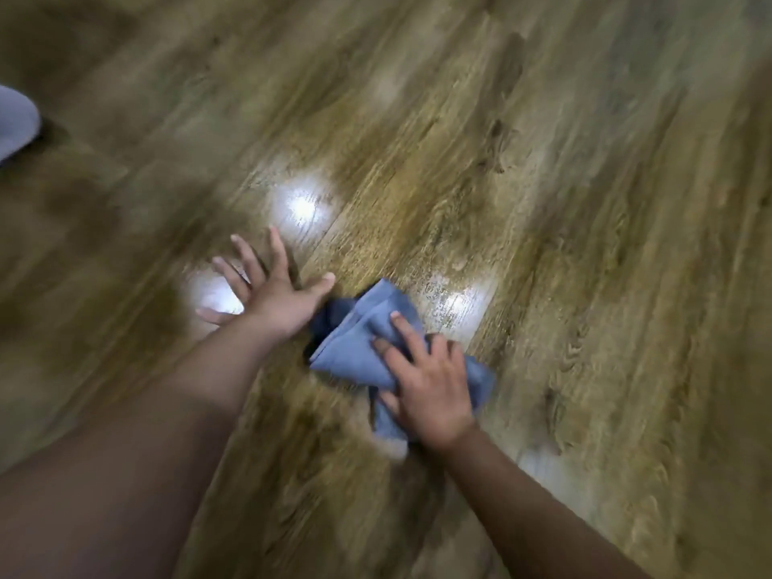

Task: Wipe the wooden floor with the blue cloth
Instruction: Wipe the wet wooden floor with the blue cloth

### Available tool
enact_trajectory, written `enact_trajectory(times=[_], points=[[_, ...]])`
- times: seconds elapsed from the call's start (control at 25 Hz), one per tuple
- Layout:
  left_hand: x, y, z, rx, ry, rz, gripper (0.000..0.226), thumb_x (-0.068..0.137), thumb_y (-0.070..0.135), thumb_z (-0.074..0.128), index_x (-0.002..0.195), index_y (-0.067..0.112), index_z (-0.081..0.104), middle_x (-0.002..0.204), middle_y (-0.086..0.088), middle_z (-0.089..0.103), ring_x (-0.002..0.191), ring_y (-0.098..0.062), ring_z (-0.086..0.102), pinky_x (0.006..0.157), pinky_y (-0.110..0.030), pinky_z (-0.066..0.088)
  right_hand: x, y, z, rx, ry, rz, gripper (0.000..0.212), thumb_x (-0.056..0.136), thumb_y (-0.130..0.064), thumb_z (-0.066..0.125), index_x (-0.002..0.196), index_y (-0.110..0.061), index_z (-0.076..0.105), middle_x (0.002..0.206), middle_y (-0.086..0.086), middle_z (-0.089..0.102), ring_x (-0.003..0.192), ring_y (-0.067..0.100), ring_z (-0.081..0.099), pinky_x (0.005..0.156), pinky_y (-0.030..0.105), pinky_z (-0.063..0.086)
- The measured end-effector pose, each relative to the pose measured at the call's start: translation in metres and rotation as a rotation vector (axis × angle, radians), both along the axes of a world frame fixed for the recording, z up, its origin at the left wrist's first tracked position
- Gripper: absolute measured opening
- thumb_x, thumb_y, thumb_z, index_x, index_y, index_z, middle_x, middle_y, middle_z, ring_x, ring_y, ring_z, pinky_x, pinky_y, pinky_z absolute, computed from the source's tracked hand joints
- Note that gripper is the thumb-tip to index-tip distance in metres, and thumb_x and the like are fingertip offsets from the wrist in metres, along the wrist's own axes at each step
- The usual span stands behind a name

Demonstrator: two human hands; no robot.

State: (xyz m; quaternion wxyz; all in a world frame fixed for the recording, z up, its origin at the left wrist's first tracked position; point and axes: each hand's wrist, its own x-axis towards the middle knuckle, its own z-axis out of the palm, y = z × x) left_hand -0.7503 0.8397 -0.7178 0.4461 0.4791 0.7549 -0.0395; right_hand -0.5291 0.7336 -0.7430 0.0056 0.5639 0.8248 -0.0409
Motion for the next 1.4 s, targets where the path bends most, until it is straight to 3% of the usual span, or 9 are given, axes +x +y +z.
enact_trajectory(times=[0.2, 0.48, 0.68, 0.88, 1.08, 1.16, 1.2, 1.28, 1.4], points=[[0.008, 0.003, -0.009, -0.170, 0.073, -0.103, 0.137, 0.054, 0.098, 0.055, 0.127, 0.052, -0.052, 0.127, 0.011, -0.070, 0.118, -0.031, -0.062, 0.092, -0.086, -0.013, 0.087, 0.112, -0.001, 0.051, -0.133, -0.355, 0.063, 0.075, -0.047, 0.068, 0.133, -0.027, 0.053, 0.153, 0.005, 0.037, 0.101, 0.038, 0.048, 0.083, 0.048, 0.039], [0.008, 0.006, -0.004, -0.184, 0.025, -0.109, 0.138, 0.056, 0.091, 0.063, 0.124, 0.056, -0.052, 0.124, 0.012, -0.071, 0.112, -0.030, -0.065, 0.090, -0.085, -0.017, 0.101, 0.228, -0.005, 0.116, -0.091, -0.708, 0.054, 0.082, -0.046, 0.062, 0.129, -0.024, 0.047, 0.150, 0.006, 0.036, 0.114, 0.042, 0.044, 0.091, 0.054, 0.036], [0.008, 0.006, -0.005, -0.153, 0.049, -0.098, 0.137, 0.053, 0.092, 0.062, 0.122, 0.059, -0.052, 0.127, 0.013, -0.070, 0.117, -0.032, -0.063, 0.090, -0.085, -0.016, 0.078, 0.201, 0.003, 0.109, -0.125, -0.577, 0.055, 0.079, -0.044, 0.063, 0.129, -0.026, 0.049, 0.154, 0.008, 0.033, 0.110, 0.040, 0.045, 0.089, 0.050, 0.035], [0.007, 0.005, -0.008, -0.131, 0.054, -0.101, 0.139, 0.054, 0.092, 0.064, 0.125, 0.058, -0.050, 0.125, 0.013, -0.071, 0.116, -0.032, -0.064, 0.088, -0.086, -0.017, -0.006, 0.098, -0.003, 0.081, -0.020, -0.329, 0.068, 0.067, -0.047, 0.070, 0.131, -0.029, 0.054, 0.153, 0.009, 0.037, 0.097, 0.036, 0.047, 0.079, 0.046, 0.036], [0.010, 0.004, -0.014, -0.103, 0.068, -0.033, 0.134, 0.067, 0.077, 0.071, 0.131, 0.058, -0.045, 0.126, 0.016, -0.070, 0.118, -0.029, -0.063, 0.090, -0.085, -0.018, -0.023, 0.077, 0.000, 0.015, -0.037, -0.250, 0.069, 0.068, -0.050, 0.074, 0.132, -0.029, 0.056, 0.151, 0.007, 0.042, 0.096, 0.033, 0.048, 0.078, 0.044, 0.036], [0.004, -0.002, -0.016, 0.042, 0.119, -0.006, 0.109, 0.078, 0.068, 0.062, 0.147, 0.058, -0.021, 0.151, 0.016, -0.049, 0.143, -0.030, -0.043, 0.102, -0.083, -0.008, -0.015, 0.082, 0.002, -0.012, -0.067, -0.209, 0.067, 0.072, -0.053, 0.069, 0.133, -0.031, 0.054, 0.151, 0.006, 0.041, 0.099, 0.034, 0.048, 0.080, 0.045, 0.036], [-0.005, -0.005, -0.019, 0.184, 0.188, -0.032, 0.088, 0.082, 0.069, 0.052, 0.153, 0.053, 0.002, 0.166, 0.012, -0.023, 0.153, -0.029, -0.018, 0.107, -0.076, 0.004, -0.012, 0.084, 0.001, -0.014, -0.070, -0.199, 0.066, 0.074, -0.055, 0.065, 0.134, -0.031, 0.054, 0.150, 0.006, 0.042, 0.099, 0.034, 0.048, 0.080, 0.045, 0.037], [-0.032, -0.010, -0.029, 0.458, 0.331, -0.029, 0.066, 0.088, 0.069, 0.034, 0.145, 0.035, 0.040, 0.161, -0.001, 0.024, 0.144, -0.026, 0.023, 0.105, -0.062, 0.021, -0.006, 0.091, -0.004, 0.024, -0.070, -0.147, 0.065, 0.074, -0.058, 0.057, 0.133, -0.030, 0.054, 0.148, 0.007, 0.044, 0.097, 0.034, 0.050, 0.079, 0.046, 0.038], [-0.062, -0.008, -0.051, 0.621, 0.454, 0.029, 0.056, 0.093, 0.061, 0.032, 0.134, 0.028, 0.049, 0.151, -0.006, 0.036, 0.141, -0.025, 0.030, 0.104, -0.061, 0.022, 0.011, 0.137, -0.007, 0.083, -0.078, -0.018, 0.069, 0.072, -0.061, 0.049, 0.133, -0.030, 0.054, 0.146, 0.007, 0.046, 0.096, 0.035, 0.051, 0.079, 0.046, 0.040]])
